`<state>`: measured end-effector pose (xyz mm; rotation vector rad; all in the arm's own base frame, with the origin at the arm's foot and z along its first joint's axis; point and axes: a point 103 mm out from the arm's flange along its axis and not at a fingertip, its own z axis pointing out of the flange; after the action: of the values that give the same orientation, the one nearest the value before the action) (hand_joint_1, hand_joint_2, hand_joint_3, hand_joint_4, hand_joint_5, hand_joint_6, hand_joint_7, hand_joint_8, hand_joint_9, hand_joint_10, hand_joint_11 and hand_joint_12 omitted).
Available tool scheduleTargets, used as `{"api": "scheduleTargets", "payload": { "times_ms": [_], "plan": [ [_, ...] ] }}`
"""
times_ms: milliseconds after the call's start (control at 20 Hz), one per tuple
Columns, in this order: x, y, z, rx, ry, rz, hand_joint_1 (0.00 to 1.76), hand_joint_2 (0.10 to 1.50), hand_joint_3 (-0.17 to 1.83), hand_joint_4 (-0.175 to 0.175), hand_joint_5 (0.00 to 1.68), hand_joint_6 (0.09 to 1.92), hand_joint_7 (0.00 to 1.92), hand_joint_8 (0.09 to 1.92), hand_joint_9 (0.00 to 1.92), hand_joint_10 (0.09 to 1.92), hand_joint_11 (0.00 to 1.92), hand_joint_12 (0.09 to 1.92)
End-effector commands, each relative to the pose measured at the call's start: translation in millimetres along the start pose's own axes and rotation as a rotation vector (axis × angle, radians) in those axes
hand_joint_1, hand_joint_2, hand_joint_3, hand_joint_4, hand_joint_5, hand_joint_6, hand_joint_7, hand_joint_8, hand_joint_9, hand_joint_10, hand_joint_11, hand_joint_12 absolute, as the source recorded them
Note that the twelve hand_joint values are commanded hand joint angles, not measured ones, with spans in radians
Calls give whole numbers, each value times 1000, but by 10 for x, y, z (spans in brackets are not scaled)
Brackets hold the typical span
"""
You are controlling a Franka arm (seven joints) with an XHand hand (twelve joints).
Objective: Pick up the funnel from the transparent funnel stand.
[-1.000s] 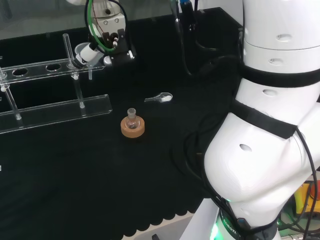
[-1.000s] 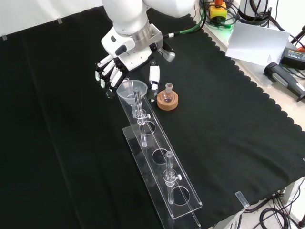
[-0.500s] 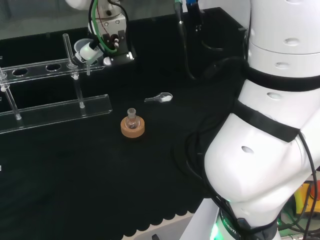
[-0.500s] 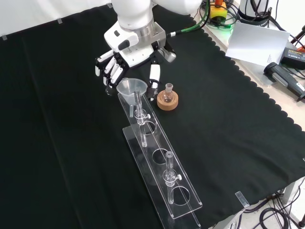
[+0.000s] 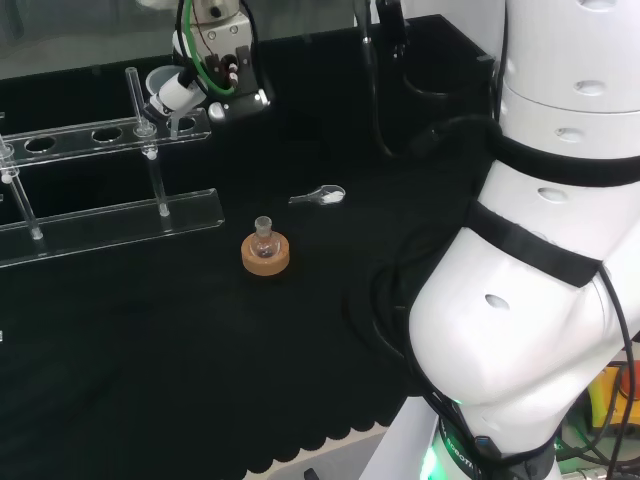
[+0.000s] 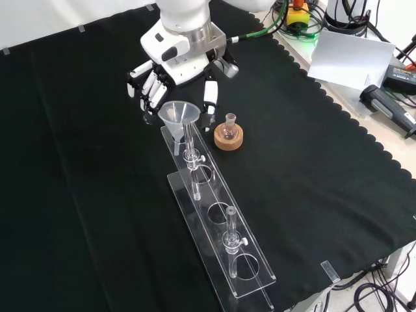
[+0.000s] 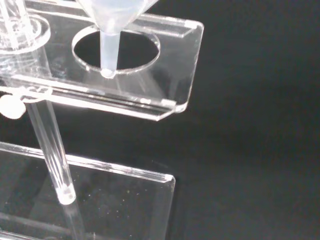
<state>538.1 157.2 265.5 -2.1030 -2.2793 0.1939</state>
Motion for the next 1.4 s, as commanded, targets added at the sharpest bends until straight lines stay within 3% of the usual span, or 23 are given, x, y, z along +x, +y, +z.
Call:
{"api": "scheduleTargets", "payload": {
  "times_ms": [50, 650, 900, 1400],
  "plan": [
    [-115, -29, -199, 9, -49, -38, 691, 730, 44, 98, 807, 371, 1115, 468, 723, 378, 0, 1172],
    [-454, -128, -640, -12, -118, -84, 716, 732, 58, 120, 821, 525, 1154, 477, 768, 362, 0, 1161],
    [-575, -185, -789, 12, -156, -115, 718, 732, 60, 125, 831, 537, 1161, 478, 775, 361, 0, 1160],
    [-680, -279, -840, 23, -178, -125, 719, 732, 63, 127, 833, 550, 1170, 479, 779, 358, 0, 1156]
  ]
}}
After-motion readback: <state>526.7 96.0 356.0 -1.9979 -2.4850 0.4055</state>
